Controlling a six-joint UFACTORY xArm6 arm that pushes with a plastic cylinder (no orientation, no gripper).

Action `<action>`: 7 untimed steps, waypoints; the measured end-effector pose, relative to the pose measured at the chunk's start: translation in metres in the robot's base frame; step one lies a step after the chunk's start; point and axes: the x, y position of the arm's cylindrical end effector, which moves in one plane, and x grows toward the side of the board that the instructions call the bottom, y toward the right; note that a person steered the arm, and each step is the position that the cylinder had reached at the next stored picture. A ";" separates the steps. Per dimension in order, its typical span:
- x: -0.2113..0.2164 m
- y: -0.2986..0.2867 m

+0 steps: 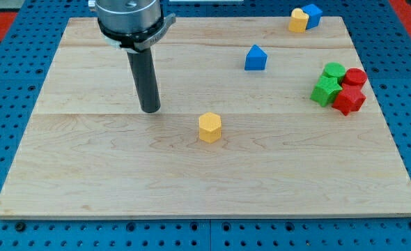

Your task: Point at the yellow hexagon

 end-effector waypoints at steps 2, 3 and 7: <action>0.035 0.004; 0.046 0.014; 0.061 0.067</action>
